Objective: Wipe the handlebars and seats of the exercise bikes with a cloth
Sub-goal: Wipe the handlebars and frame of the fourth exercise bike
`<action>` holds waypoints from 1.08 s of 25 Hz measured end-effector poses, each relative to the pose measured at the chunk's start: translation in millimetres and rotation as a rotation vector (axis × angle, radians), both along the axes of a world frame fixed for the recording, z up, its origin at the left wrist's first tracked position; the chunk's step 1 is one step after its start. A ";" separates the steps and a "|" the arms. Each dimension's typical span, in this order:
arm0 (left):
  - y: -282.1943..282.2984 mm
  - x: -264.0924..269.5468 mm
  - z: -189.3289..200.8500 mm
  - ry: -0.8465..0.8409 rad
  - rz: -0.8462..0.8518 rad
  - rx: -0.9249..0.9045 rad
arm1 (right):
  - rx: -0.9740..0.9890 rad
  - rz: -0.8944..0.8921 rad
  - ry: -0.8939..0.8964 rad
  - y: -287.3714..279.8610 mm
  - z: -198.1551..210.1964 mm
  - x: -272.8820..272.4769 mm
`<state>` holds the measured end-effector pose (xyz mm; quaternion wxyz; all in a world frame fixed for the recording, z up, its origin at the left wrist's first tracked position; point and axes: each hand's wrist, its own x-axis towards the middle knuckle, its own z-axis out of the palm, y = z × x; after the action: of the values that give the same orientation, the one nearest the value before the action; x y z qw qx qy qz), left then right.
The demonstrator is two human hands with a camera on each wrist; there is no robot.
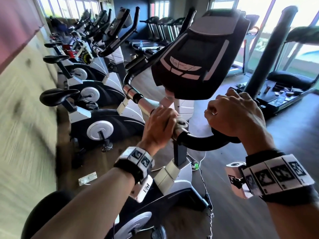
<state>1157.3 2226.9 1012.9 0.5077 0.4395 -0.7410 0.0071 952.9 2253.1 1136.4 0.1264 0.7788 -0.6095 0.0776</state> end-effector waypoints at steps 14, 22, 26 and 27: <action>-12.8 15.1 2.4 -0.015 -0.014 0.064 | -0.040 0.054 -0.056 3.0 -4.3 -3.4; -1.5 6.5 -16.4 0.107 0.092 -0.017 | -0.065 0.062 -0.087 4.3 -3.3 -4.1; -11.1 11.7 10.4 -0.101 0.076 0.116 | -0.065 0.048 -0.116 6.6 -0.7 -2.7; -6.1 5.6 11.5 -0.138 0.053 0.120 | -0.065 0.052 -0.123 6.8 -1.3 -2.5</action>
<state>1162.9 2220.8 1024.4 0.4279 0.4870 -0.7614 0.0065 950.3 2259.8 1135.1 0.1120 0.7837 -0.5927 0.1483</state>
